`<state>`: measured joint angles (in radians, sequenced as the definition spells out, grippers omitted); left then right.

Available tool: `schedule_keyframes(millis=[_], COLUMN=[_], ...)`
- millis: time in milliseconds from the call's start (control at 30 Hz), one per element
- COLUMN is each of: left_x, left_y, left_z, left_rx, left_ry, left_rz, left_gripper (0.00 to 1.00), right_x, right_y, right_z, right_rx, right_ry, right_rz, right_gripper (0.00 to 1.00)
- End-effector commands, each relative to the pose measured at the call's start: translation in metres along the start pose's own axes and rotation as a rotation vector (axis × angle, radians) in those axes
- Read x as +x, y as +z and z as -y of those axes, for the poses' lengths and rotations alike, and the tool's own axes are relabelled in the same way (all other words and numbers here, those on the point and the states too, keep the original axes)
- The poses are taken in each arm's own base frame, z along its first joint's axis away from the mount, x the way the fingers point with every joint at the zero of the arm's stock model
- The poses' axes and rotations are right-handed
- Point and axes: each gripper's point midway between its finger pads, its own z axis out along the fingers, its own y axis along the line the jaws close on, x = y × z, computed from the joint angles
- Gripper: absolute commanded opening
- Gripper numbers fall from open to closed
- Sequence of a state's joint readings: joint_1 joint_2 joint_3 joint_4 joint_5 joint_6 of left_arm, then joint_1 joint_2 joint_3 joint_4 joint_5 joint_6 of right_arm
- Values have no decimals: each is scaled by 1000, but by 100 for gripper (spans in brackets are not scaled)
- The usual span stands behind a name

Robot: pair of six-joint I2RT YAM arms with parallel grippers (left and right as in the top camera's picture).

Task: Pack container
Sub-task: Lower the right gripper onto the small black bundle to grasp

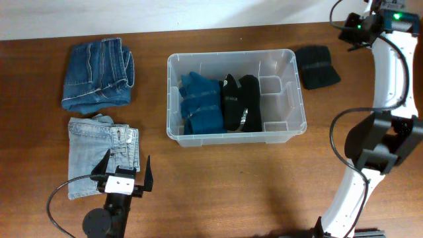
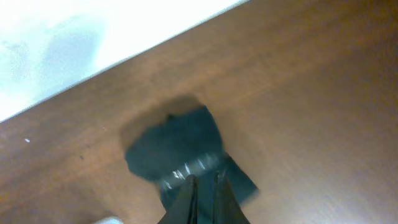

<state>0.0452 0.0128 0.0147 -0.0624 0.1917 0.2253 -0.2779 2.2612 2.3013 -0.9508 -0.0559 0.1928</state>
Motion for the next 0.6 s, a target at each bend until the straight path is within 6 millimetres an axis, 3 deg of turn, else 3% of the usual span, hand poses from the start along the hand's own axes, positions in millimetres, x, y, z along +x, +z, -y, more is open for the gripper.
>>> schedule_keyframes(millis=[0,333,567], left_x=[1,1,1], left_y=[0,0,0], left_z=[2,2,2], left_rx=[9,9,9], left_ry=[16,16,16], left_rz=[4,4,4], left_gripper=[99,99,99], right_x=[19,65,97], right_y=[43,127,157], right_z=[-15,-5,-3], right_rx=[-104,-108,-132], right_ry=[-34,-24,-31], right_rz=[-60,-161,-240], right_gripper=[4,4,4])
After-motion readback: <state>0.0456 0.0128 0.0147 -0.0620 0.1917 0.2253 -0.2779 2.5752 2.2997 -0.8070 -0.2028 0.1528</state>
